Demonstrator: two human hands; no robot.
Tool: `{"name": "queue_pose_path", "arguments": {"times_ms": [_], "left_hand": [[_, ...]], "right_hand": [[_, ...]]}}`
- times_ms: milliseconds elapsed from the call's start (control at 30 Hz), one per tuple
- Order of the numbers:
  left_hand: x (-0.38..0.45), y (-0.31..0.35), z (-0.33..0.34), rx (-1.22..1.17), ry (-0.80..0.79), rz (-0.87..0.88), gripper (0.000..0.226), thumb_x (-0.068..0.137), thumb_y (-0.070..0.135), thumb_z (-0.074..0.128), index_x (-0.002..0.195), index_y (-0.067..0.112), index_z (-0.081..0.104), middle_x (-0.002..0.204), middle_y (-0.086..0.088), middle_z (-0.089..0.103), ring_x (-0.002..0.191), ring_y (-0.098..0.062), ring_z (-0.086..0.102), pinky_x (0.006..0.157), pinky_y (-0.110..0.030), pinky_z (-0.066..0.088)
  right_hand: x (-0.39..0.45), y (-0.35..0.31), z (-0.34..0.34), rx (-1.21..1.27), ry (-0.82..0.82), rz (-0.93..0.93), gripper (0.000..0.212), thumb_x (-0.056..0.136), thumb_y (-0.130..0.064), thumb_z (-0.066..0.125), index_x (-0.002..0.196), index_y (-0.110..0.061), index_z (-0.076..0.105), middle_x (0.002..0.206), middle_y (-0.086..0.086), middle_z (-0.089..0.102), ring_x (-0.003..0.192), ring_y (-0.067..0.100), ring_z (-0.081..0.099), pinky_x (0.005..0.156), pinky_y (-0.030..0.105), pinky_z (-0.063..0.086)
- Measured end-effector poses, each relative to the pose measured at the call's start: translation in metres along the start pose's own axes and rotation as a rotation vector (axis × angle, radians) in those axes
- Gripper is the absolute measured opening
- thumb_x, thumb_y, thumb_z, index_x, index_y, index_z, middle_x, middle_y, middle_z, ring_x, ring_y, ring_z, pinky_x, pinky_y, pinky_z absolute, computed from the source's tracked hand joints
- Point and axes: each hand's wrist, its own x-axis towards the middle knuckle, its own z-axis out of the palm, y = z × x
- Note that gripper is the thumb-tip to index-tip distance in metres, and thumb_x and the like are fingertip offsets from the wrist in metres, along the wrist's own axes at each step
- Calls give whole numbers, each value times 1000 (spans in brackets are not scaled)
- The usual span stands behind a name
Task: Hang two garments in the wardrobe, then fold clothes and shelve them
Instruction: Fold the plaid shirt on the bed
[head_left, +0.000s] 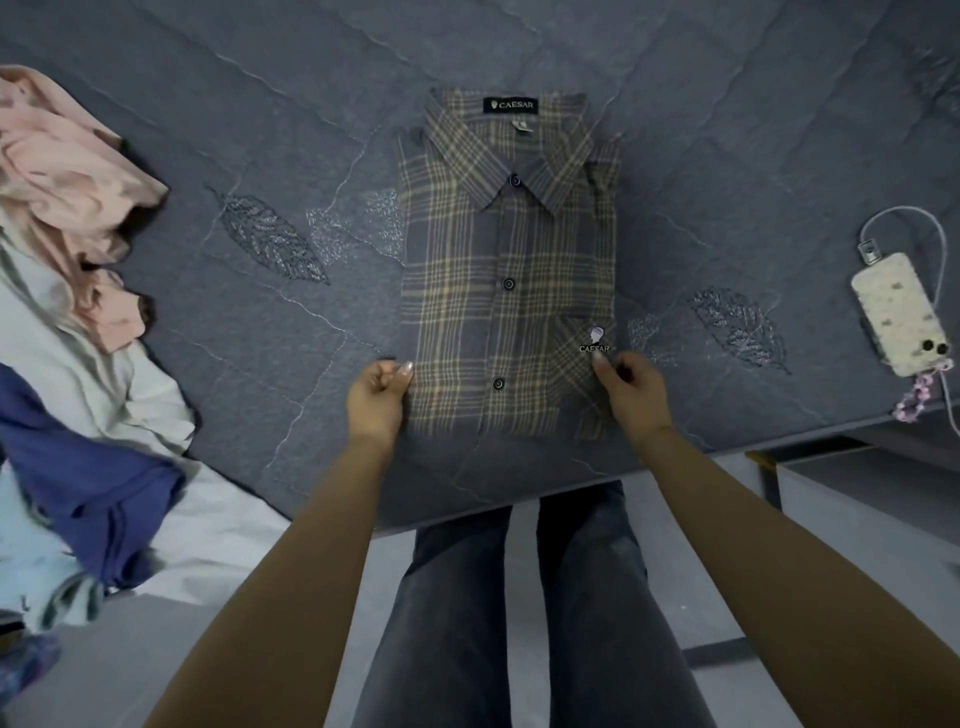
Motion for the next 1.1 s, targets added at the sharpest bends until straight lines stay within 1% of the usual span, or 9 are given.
{"name": "queue_pose_path", "arguments": {"times_ms": [167,267,367,467,633,700,800,967,1100], "left_hand": [[-4,1,1,-9,28,-90,6,96,11,56,91,8,55,85,-9,57,83,-20,52,79,-34,45],[8,21,2,-213,-26,-179,10,94,10,59,101,14,54,102,-8,60,99,-23,56,96,-42,46],[30,52,8,-251,-68,-87,30,90,21,67,115,13,52,110,-4,62,100,-18,61,91,-33,51],[59,88,28,-211,-188,-37,45,87,32,69,121,7,53,112,-3,67,101,-17,65,84,-28,53],[98,134,45,-116,-371,-73,60,74,63,65,118,23,62,106,3,74,97,-15,71,75,-32,56],[109,143,49,-105,-386,-78,60,72,68,65,117,28,63,106,5,74,99,-16,71,77,-33,57],[110,144,60,-121,-300,-99,60,66,55,80,112,20,66,101,-3,75,99,-26,70,76,-37,59],[76,132,67,-369,-114,-66,70,67,40,85,124,10,58,105,-8,74,96,-23,71,89,-44,56],[24,121,44,-550,-112,12,65,77,39,79,130,7,57,112,-9,72,103,-25,69,91,-42,55]], "right_hand": [[1,9,-5,2,-67,86,39,96,-20,60,63,-17,38,68,-2,39,65,9,38,64,23,33],[17,-9,-13,192,-87,180,11,94,-24,62,87,-17,58,86,-6,60,81,7,56,70,19,45],[50,-49,-15,330,-54,164,39,88,-37,68,119,-19,54,100,-9,64,87,2,63,73,16,52],[91,-96,-5,374,-157,160,56,78,-55,73,121,-24,56,106,-16,65,90,-3,63,70,15,51],[143,-136,10,336,-307,172,89,69,-66,74,142,-23,47,128,-12,58,109,6,56,98,30,45],[156,-142,15,305,-340,171,90,70,-58,78,143,-19,45,132,-9,57,111,8,56,98,29,47],[163,-145,19,302,-381,151,75,74,-43,81,138,-16,51,112,-15,64,98,0,61,84,19,53],[144,-148,12,376,-320,146,61,71,-30,85,124,-10,64,114,0,71,107,17,66,99,42,51],[103,-174,2,373,-374,63,60,61,-32,88,113,-10,70,111,2,73,108,20,67,98,43,51]]}}
